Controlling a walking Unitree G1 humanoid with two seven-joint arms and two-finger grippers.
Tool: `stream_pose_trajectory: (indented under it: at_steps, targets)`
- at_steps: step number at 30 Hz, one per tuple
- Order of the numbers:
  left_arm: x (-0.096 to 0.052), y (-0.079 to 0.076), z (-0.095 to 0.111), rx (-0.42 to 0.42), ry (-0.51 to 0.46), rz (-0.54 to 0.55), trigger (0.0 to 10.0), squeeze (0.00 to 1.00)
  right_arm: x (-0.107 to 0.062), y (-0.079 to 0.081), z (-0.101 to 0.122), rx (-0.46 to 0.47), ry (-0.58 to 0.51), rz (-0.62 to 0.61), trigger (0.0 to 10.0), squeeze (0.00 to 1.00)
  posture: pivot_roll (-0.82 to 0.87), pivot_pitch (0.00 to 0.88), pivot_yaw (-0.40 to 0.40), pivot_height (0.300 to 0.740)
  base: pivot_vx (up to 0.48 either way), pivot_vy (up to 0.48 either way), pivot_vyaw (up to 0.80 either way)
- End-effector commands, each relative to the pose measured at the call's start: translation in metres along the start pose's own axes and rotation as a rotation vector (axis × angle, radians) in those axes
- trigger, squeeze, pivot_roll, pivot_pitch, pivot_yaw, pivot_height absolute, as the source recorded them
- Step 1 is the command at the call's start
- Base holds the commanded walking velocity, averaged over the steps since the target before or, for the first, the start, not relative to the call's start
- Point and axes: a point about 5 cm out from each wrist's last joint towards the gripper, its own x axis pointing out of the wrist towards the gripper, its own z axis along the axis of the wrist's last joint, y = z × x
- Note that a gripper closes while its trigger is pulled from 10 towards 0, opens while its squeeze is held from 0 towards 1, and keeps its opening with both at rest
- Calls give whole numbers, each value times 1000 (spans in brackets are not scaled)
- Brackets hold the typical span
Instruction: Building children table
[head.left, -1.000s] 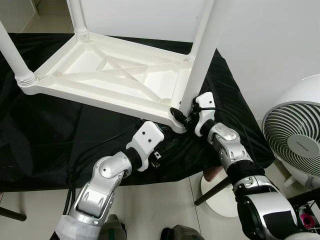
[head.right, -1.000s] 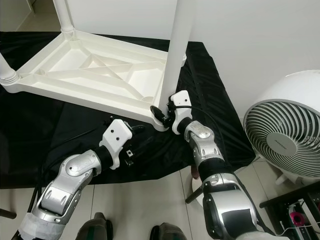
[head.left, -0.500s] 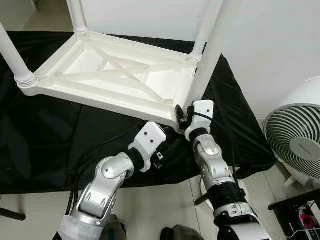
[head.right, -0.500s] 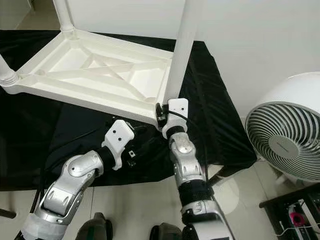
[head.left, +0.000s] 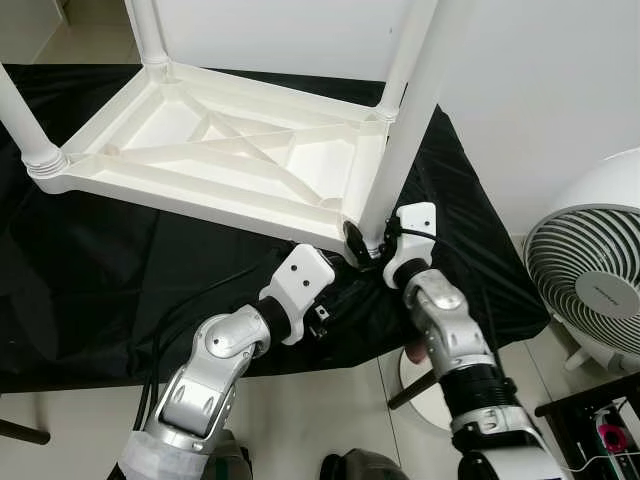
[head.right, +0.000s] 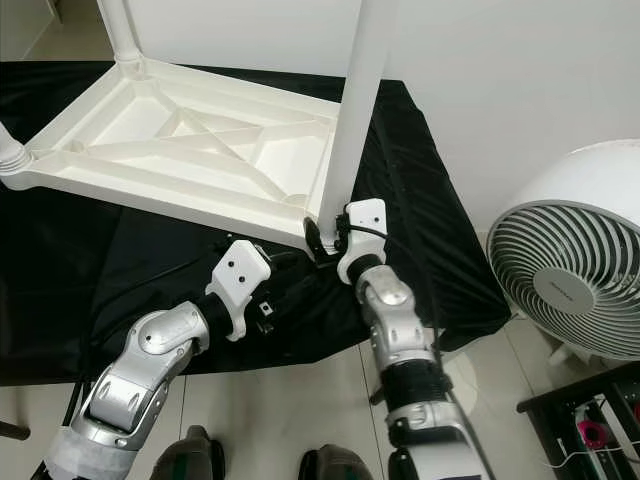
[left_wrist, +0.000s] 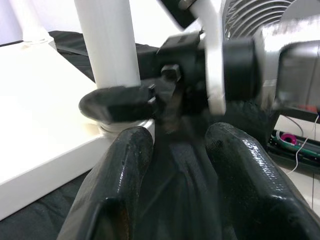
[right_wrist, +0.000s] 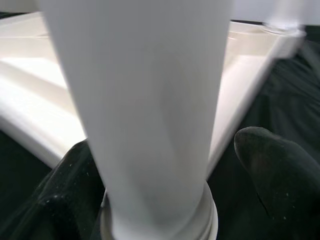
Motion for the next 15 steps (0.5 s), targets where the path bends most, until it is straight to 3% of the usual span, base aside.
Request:
stream_pose_trajectory:
  at_steps: [1, 9, 15]
  targets:
    - [-1, 2, -3, -3, 13, 38, 10000, 0, -1, -6, 1, -41, 7, 116, 10000, 0, 32, 20, -72, 740, 0, 0, 0]
    - [-2, 4, -2, 7, 16, 34, 10000, 0, 6, -7, -1, -115, 49, 350, 10000, 0, 36, 17, -60, 740, 0, 0, 0]
    - [-1, 4, -1, 9, 15, 31, 10000, 0, 18, -3, 1, -134, 47, 410, 10000, 0, 40, 19, -54, 740, 0, 0, 0]
